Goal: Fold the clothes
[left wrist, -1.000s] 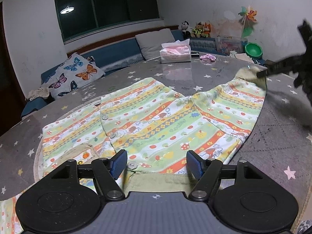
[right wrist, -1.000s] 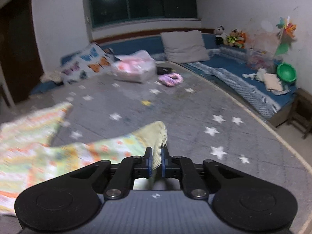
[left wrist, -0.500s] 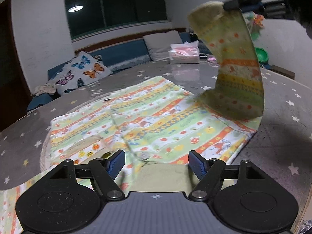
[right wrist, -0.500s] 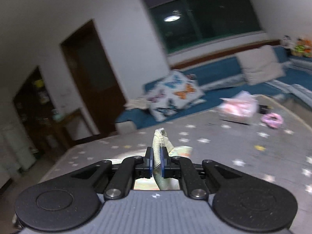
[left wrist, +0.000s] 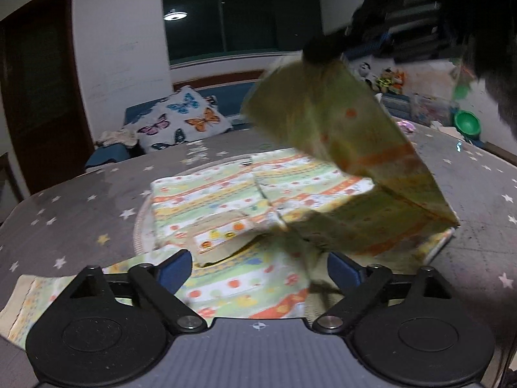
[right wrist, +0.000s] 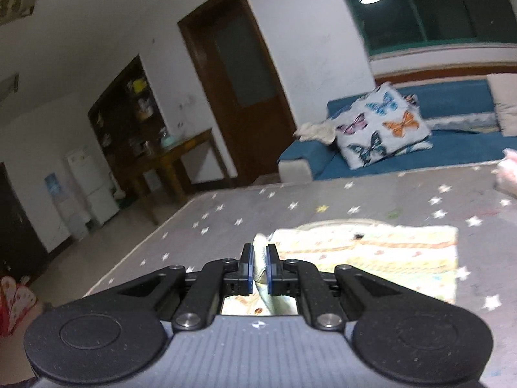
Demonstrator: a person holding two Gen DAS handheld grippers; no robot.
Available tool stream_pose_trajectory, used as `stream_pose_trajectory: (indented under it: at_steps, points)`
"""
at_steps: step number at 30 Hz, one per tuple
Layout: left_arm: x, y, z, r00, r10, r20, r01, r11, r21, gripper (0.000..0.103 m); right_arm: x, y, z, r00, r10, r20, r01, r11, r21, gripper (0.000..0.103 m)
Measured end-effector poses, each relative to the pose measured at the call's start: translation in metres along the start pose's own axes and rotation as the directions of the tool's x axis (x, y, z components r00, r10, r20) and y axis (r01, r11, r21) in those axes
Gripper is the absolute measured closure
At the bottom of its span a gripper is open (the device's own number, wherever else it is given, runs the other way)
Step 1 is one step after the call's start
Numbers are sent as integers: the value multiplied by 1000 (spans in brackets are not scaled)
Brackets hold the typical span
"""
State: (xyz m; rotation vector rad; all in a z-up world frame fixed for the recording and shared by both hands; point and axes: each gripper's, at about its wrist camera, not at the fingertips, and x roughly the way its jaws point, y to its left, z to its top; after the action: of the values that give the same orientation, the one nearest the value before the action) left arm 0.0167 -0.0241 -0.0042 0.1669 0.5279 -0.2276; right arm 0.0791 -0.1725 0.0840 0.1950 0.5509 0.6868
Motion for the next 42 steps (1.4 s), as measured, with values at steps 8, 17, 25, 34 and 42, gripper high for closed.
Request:
stream_pose_trajectory:
  at_steps: [8,17,25,34,42]
  points:
    - [-3,8,1,1000,30,-9,-30,999,-19,0,12,8,-19,996,-17,-88,12,998,-54,69]
    - [12,8,9,999,45,-25,-45,999,-16,0,-10,-40,-54,957,-191,-219,165,978,-131,53]
    - [22,4,15,997,60,-53,-61,998,-19,0,-10,-85,-80,927,-254,-277,242,967,-78,52]
    - [36,3,18,994,72,-86,-73,997,-13,0,-2,-94,-63,944,-243,-225,233,970,-68,51]
    - [47,6,16,986,119,-120,-121,993,-9,0,13,-96,-66,937,-252,-242,236,967,-94,49]
